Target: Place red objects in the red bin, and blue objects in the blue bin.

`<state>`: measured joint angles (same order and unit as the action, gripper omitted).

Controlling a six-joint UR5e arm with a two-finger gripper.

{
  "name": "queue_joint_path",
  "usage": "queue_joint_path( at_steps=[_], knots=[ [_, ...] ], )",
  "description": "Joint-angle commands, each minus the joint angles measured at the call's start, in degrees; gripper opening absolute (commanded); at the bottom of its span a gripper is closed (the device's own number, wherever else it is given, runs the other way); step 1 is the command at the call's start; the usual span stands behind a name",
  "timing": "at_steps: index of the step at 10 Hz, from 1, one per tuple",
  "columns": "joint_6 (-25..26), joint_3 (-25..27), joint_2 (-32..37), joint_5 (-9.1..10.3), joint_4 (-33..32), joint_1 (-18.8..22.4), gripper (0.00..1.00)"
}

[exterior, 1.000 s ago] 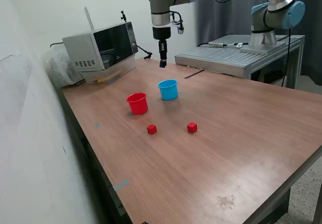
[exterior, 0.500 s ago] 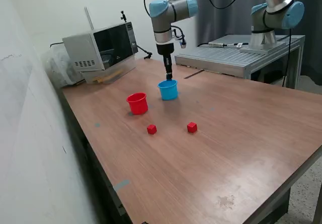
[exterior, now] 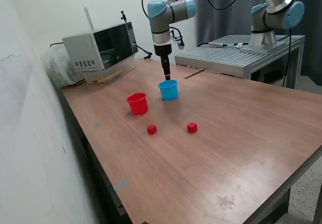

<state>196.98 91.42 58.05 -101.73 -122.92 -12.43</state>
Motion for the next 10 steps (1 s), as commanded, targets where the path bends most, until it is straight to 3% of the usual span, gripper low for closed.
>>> queue_joint_path(
  at_steps=[1,3,7,10],
  knots=[
    [-5.19,-2.9,0.56,0.13,0.75,5.1,1.0],
    [-9.31,-7.29,0.83,6.51,5.04,10.3,1.0],
    [-12.31,-12.39,-1.26,13.2,4.89,14.7,1.0],
    [-14.24,-18.1,-9.33,13.49,4.8,18.31,1.0]
  ],
)
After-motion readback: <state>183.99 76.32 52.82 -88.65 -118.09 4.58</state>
